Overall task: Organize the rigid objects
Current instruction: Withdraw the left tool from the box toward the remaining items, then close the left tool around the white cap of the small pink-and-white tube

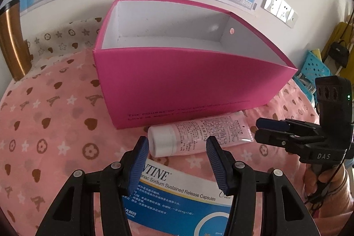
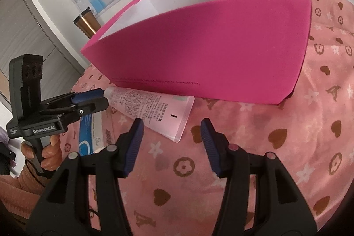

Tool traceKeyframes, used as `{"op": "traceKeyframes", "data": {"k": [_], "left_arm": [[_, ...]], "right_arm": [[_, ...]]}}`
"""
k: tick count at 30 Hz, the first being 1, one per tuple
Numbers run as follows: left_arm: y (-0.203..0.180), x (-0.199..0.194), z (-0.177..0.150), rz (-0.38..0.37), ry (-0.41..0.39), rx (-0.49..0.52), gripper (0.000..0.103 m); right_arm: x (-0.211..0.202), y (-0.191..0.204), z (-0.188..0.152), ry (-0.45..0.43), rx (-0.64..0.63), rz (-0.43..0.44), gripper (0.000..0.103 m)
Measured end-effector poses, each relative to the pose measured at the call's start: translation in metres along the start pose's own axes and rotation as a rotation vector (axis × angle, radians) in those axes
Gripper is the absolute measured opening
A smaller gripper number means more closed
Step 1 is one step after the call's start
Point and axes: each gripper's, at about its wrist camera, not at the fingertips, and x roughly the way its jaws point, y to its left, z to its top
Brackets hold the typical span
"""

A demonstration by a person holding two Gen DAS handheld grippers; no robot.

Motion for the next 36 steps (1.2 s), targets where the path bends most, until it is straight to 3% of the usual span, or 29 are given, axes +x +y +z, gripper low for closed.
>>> {"op": "traceKeyframes", "data": {"k": [36], "left_arm": [[-0.035,0.006,-0.008,-0.056,0.017,0.074,0.053]], "right_arm": [[-0.012,-0.001,-0.010,0.006,0.036,-0.042,0.057]]}}
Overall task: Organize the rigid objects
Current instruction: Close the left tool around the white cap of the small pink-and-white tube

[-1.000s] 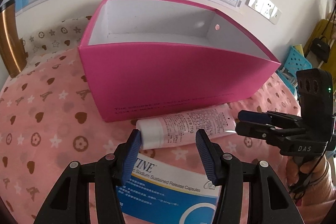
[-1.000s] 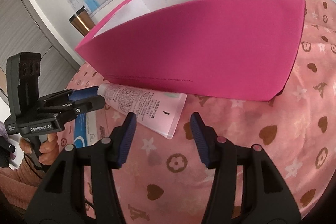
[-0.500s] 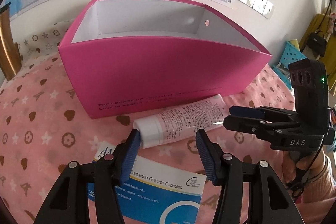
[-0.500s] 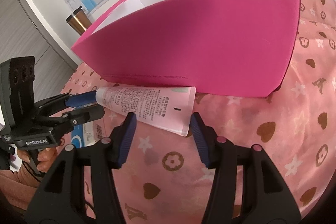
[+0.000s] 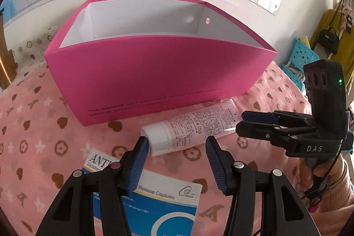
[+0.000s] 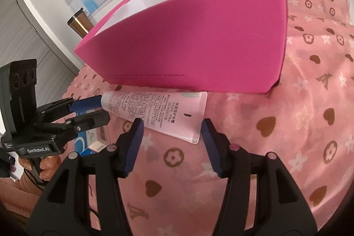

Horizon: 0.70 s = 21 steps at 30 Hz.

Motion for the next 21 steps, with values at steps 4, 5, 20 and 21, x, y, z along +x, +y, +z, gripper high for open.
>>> {"op": "traceKeyframes", "data": {"k": [4,5,20,21], "left_arm": [[-0.007,0.000,-0.001,-0.010,0.004,0.013,0.052],[-0.009,0.002,-0.001,-0.013,0.005,0.016,0.052],[-0.015,0.002,-0.007,-0.025,0.027,0.018,0.043],[-0.016,0.002,-0.007,-0.021,0.028,0.019,0.043]], "right_arm": [[-0.006,-0.002,-0.003,-0.005,0.005,-0.010,0.057],[-0.008,-0.003,-0.005,-0.005,0.006,-0.010,0.057],[-0.006,-0.013,-0.007,-0.015,0.014,-0.012,0.057],[-0.006,-0.012,-0.008,-0.015,0.010,-0.019,0.057]]}}
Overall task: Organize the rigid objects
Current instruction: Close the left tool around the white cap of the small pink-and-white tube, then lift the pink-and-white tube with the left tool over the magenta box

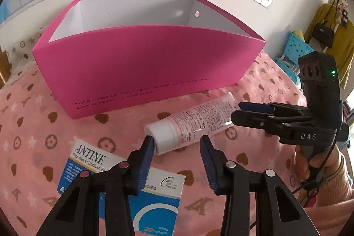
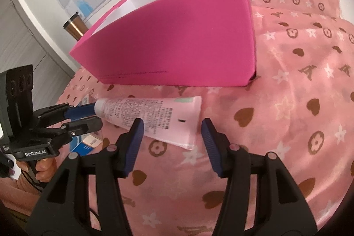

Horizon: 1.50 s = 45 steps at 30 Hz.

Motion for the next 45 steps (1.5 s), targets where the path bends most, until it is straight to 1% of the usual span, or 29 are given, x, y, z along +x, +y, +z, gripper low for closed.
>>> {"op": "traceKeyframes", "data": {"k": [6,10,17,31,45], "left_arm": [[-0.005,-0.003,0.002,-0.018,-0.007,0.000,0.043],[-0.011,-0.007,0.005,-0.022,-0.023,0.017,0.043],[-0.018,-0.019,0.012,-0.032,-0.060,0.038,0.043],[-0.031,-0.038,0.027,-0.044,-0.127,0.071,0.043],[-0.035,-0.052,0.049,-0.033,-0.195,0.094,0.043]], "right_arm": [[-0.007,-0.002,-0.003,-0.012,0.005,-0.002,0.057],[-0.016,0.001,-0.004,-0.028,-0.008,-0.022,0.057],[-0.036,0.006,-0.001,-0.070,-0.028,-0.029,0.057],[-0.067,0.013,0.010,-0.152,-0.070,-0.046,0.057],[-0.082,0.019,0.029,-0.209,-0.108,-0.064,0.057]]}}
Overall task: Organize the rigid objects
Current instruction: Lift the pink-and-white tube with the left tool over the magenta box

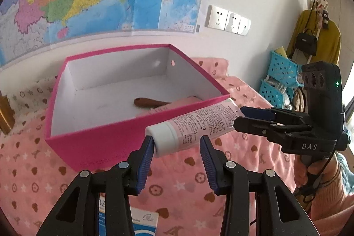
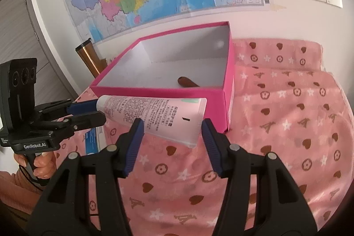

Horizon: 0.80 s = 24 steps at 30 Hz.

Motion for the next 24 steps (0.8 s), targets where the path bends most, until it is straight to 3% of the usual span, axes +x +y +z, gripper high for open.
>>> {"op": "traceKeyframes", "data": {"k": [24], "left_arm": [[0.003,0.010,0.029,-0.002,-0.021,0.008,0.043]], "right_arm": [[0.000,-0.007,0.028,-0.042,-0.031,-0.030,0.057]]}}
